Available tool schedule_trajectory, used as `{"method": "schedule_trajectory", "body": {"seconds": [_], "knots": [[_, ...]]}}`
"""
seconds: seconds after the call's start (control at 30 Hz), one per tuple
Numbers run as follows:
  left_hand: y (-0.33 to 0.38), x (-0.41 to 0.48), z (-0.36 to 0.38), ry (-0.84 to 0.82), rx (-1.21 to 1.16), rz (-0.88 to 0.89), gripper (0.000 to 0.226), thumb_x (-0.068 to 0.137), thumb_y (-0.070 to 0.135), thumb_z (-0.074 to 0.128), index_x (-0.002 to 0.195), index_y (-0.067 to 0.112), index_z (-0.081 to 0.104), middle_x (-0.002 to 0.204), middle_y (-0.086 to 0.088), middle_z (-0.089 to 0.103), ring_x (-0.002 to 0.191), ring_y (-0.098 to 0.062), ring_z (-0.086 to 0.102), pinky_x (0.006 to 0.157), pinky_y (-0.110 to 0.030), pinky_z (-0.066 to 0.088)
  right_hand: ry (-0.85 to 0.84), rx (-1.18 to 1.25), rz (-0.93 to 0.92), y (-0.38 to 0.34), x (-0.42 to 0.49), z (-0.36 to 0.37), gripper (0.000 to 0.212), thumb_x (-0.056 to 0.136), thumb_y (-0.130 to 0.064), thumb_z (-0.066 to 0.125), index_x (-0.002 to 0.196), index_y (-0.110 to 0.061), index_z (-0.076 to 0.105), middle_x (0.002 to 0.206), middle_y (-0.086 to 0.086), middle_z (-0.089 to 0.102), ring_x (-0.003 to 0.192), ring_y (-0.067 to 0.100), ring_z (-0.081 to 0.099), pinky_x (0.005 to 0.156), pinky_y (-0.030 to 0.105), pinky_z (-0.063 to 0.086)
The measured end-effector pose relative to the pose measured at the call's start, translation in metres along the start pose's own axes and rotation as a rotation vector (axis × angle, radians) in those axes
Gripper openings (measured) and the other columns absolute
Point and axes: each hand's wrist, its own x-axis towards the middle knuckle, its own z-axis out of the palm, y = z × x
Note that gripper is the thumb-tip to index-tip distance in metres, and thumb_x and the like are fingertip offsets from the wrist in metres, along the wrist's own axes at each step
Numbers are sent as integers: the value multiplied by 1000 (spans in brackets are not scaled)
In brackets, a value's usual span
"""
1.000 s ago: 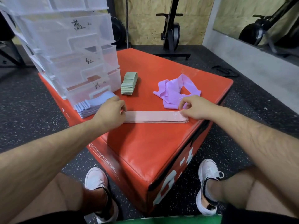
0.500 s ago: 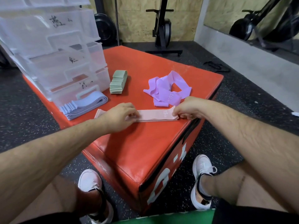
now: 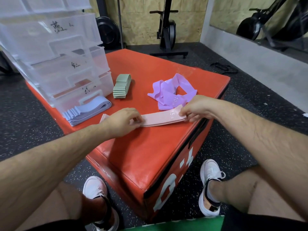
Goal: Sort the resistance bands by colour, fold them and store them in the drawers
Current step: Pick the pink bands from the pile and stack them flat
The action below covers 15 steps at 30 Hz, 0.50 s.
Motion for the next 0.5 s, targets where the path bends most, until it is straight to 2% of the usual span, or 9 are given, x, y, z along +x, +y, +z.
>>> {"method": "schedule_trajectory", "body": {"seconds": [0.1, 0.23, 0.3, 0.43, 0.5], "knots": [[7, 8, 6, -16, -35, 35, 12, 86, 12, 72, 98, 17, 72, 100, 4, 67, 96, -15, 61, 92, -30, 46, 10, 55, 7, 3, -7, -19, 21, 82, -1, 75, 102, 2, 67, 98, 16, 75, 76, 20, 73, 71, 31, 62], [13, 17, 12, -26, -53, 72, 12, 86, 12, 71, 96, 17, 70, 98, 3, 67, 93, -16, 61, 90, -32, 46, -35, 170, 24, -2, -17, -34, 26, 81, -1, 77, 106, 2, 68, 91, 13, 76, 75, 19, 74, 61, 27, 60], [11, 18, 9, -38, -73, 47, 14, 84, 13, 73, 97, 19, 71, 100, 5, 68, 93, -14, 61, 89, -29, 46, -61, 207, -10, -12, -22, -32, 25, 81, -2, 78, 105, 2, 70, 86, 11, 76, 71, 17, 73, 61, 25, 59], [4, 11, 0, -38, -90, -14, 15, 83, 21, 78, 97, 23, 74, 100, 6, 68, 93, -11, 60, 82, -15, 42, -102, 205, -90, -36, -25, -15, 26, 80, -5, 78, 105, 1, 73, 92, 12, 77, 78, 17, 74, 70, 28, 59], [-4, 3, -5, 12, -54, -52, 15, 82, 29, 80, 95, 25, 75, 97, 6, 62, 91, -12, 57, 82, -19, 41, -115, 183, -108, -49, -25, -1, 24, 80, -7, 78, 103, 0, 73, 96, 13, 77, 79, 17, 74, 69, 27, 58]]}}
